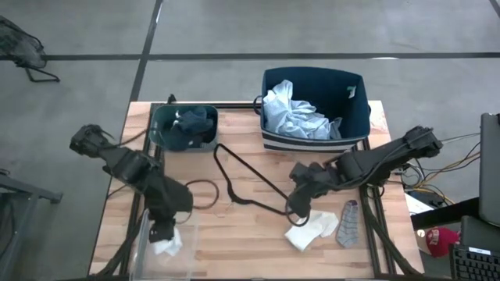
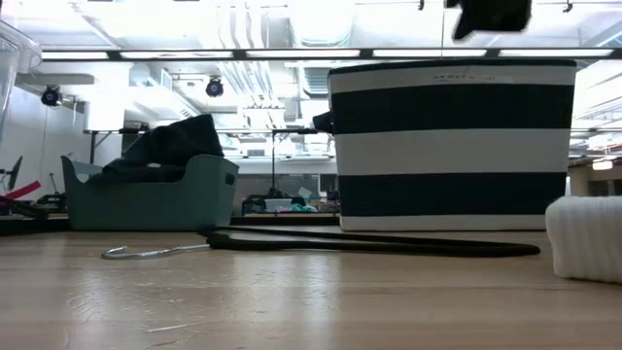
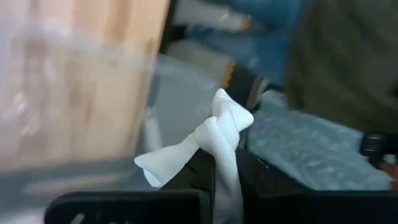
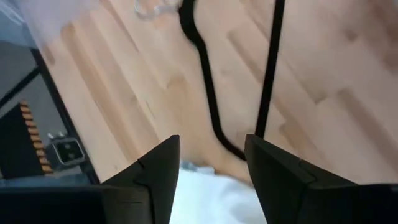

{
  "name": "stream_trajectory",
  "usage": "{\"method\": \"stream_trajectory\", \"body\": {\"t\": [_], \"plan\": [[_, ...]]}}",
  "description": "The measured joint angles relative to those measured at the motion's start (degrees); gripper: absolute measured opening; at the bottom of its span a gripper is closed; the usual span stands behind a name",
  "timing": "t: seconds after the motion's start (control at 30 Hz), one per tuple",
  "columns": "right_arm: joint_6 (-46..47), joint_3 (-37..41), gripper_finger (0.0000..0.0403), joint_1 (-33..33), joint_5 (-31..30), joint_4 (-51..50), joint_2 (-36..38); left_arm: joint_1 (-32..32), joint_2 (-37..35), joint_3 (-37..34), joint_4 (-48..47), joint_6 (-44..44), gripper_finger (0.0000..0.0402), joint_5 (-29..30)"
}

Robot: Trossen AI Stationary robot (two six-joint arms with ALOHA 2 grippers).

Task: Pick & Place Cloths
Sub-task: Put the white sock into the transparent bin, then put the light brown sock into the transparent bin

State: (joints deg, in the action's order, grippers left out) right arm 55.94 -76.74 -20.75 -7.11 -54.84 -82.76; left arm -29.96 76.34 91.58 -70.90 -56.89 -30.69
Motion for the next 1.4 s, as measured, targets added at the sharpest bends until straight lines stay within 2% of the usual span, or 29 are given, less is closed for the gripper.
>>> {"method": "stream_trajectory", "body": {"t": [0.13,0.3,0.53,0.7,0.83,1.07,1.23,1.4], "plan": [[1.5,4.3,0.0191,0.0,3.4,3.2,0.0,-2.0,2.0,-0.1,-4.6,-0.3,0.0029,0.6],[3.9,8.4,0.0204,-0.2,7.2,6.1,0.0,-3.4,3.6,-2.8,-4.6,-0.3,0.0055,0.6],[7.4,10.7,0.0223,-1.9,7.2,6.4,0.0,-4.2,3.1,-11.6,-4.7,-0.3,0.0130,-0.1],[8.5,10.8,0.0239,-3.0,7.2,6.7,0.0,-4.2,3.0,-14.7,-4.6,0.8,0.0191,-2.1],[8.4,11.2,0.0249,-3.7,7.1,6.8,0.0,-4.2,2.8,-15.6,-4.0,3.1,0.0220,-1.8],[11.4,14.4,0.0262,-7.6,8.7,7.1,-1.2,-4.2,2.7,-14.4,-2.0,4.3,0.0229,1.7],[18.3,18.5,0.0268,-9.5,8.9,6.6,-3.0,-4.1,2.7,-11.6,-1.6,4.5,0.0229,5.1],[24.4,22.3,0.0272,-9.8,12.1,5.7,-4.9,-3.9,2.6,-8.5,-0.8,4.4,0.0229,8.7]]}}
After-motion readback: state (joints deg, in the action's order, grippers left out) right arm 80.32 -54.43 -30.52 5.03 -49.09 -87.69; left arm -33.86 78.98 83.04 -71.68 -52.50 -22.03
